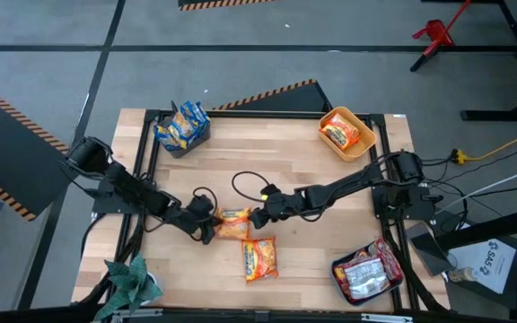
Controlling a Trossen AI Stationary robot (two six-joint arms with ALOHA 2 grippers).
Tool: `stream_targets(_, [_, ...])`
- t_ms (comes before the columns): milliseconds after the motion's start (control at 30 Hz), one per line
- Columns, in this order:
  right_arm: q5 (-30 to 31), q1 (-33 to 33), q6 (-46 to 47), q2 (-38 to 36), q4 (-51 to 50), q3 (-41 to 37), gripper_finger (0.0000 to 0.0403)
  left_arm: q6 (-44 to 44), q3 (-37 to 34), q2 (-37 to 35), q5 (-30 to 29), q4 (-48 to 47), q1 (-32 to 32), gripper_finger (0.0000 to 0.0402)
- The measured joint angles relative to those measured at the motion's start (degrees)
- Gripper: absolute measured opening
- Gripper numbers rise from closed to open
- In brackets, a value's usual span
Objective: Sort Maruchan noodles
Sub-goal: Put the orange noodle pack into the yellow bin
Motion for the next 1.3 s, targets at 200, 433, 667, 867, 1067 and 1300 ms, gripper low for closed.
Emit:
stream_targets(200, [2.7, 0.0, 1.8, 0.8, 0.5, 0.0, 0.0287, -1.3, 0.0, 0.0, 0.4, -1.9, 0.0, 0.0])
stream_targets(433, [5.7, 0.0, 1.1, 0.8, 4.8, 0.0, 0.0299, -1.2, 0.0, 0.0, 0.4, -1.8, 0.2, 0.0])
stream_targets(667, [2.9, 0.0, 2.8, 4.7, 10.1, 0.0, 0.0299, -1.2, -0.1, 0.1, 0.1, -1.5, 1.1, 0.0])
stream_targets(867, [1.5, 0.0, 2.9, 8.4, 12.1, 3.2, 0.0299, -1.2, -0.1, 0.1, -0.4, -1.1, 2.5, 0.0])
stream_targets(1067, [1.6, -0.1, 0.1, 11.1, 11.3, 6.4, 0.0297, -1.1, -0.2, 0.1, -0.4, 0.3, 3.5, 0.0])
stream_targets(1300, [1.2, -0.2, -0.2, 12.3, 9.8, 7.9, 0.023, -1.1, -0.3, 0.2, -0.4, 2.5, 3.5, 0.0])
